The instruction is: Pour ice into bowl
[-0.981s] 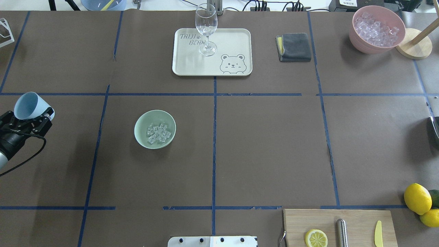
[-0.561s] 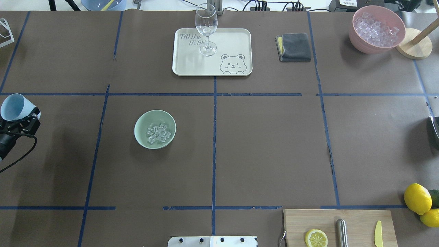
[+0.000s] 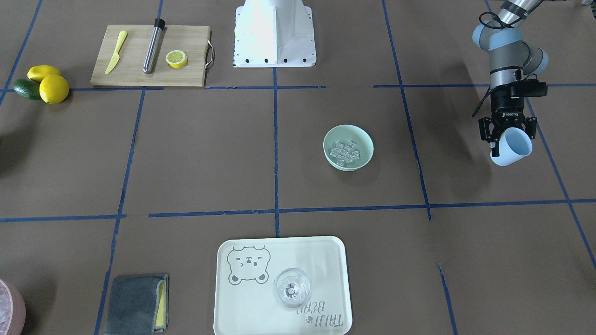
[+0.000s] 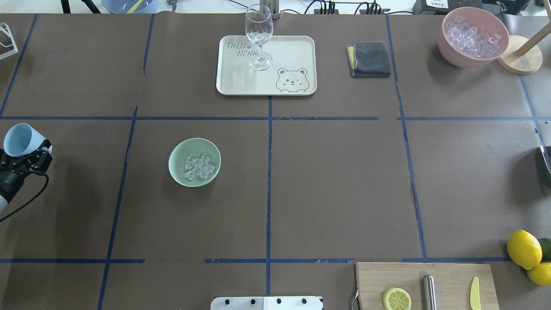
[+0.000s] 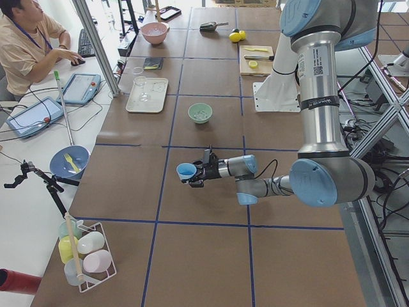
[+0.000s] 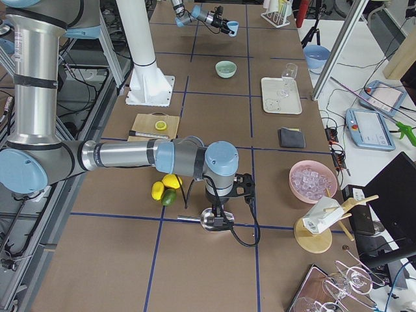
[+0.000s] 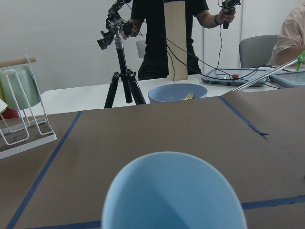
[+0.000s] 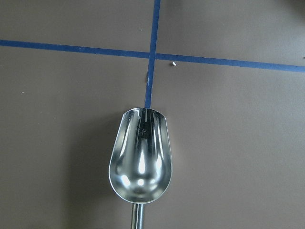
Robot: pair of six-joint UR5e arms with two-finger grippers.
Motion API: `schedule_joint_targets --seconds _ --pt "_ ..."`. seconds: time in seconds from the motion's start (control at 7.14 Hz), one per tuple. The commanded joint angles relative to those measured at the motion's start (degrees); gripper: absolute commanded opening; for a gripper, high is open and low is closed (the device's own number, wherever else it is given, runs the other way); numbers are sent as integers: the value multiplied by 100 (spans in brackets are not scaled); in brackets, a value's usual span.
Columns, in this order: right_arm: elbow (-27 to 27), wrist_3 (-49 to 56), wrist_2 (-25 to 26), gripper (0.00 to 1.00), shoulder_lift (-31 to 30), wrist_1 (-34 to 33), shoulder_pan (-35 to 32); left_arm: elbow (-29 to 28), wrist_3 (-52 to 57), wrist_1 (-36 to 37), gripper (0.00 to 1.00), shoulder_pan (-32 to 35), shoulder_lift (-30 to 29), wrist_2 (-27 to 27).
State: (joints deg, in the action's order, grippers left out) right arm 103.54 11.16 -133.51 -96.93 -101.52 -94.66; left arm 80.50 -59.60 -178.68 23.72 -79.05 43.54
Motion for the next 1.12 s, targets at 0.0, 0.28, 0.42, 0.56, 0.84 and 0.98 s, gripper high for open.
schedule_joint_targets --seconds 0.0,0.28,0.42,0.56,0.84,0.98 --pt "9 0 0 100 -1 1 0 -17 -78 17 6 -235 -32 -4" --pt "0 0 0 100 -1 1 0 -17 -78 17 15 -385 -50 -12" --pt "0 0 0 100 -1 1 0 -35 -69 26 65 -395 -50 -12" --pt "0 0 0 100 7 1 0 -26 -34 17 100 -395 -41 5" --pt "0 0 0 100 16 1 0 157 350 -70 100 -377 20 249" --pt "9 0 0 100 16 1 0 298 466 -71 100 -342 99 391"
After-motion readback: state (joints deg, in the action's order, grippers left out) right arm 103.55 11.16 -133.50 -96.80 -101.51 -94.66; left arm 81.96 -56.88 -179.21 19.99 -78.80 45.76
